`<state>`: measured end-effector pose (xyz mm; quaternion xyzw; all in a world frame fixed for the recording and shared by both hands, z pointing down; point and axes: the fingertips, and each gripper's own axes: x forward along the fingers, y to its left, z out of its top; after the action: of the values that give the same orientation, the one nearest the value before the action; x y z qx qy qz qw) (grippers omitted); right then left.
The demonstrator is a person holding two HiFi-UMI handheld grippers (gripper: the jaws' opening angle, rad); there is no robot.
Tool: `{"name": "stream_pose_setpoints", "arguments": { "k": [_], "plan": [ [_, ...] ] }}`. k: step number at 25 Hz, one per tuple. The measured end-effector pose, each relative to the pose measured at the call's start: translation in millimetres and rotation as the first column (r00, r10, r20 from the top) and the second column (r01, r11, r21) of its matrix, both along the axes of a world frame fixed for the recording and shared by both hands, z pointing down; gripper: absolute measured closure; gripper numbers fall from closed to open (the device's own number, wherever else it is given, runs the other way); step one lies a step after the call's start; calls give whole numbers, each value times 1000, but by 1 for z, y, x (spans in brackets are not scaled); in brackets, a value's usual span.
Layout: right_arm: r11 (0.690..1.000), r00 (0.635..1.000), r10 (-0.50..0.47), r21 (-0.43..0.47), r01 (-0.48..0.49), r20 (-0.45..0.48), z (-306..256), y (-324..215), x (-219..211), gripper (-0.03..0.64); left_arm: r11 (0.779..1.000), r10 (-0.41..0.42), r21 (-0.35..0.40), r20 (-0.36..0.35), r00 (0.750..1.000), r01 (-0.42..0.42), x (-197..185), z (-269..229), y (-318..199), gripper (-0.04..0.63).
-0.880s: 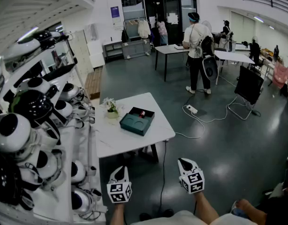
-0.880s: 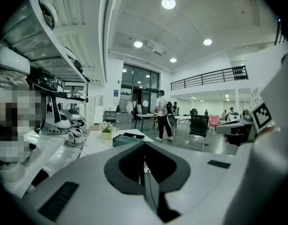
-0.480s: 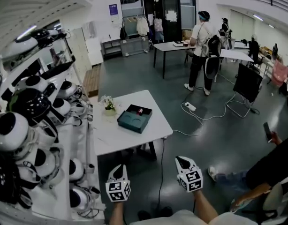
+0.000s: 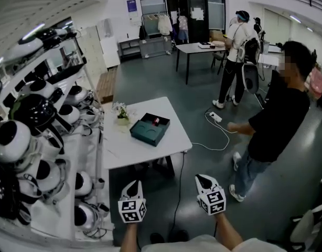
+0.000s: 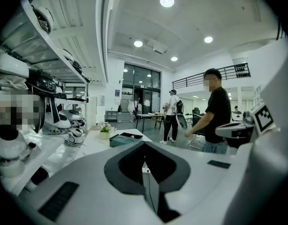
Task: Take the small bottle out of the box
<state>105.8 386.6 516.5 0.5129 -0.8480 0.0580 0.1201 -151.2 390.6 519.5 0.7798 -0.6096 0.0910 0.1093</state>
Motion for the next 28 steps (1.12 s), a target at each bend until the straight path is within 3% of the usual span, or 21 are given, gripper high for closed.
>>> {"name": "stream_pose_setpoints", "arguments": {
  "k": [15,28],
  "plan": [
    [999,999,-41,-27,41,-3,16,-37,23,597,1000,-1,-11,16,1000,2,33,10,-36,577],
    [1000,1000,7,-21,-8,-22,22,-132,12,597,998,61,-12,-14,998,-61,32,27,-151,577]
  ]
}}
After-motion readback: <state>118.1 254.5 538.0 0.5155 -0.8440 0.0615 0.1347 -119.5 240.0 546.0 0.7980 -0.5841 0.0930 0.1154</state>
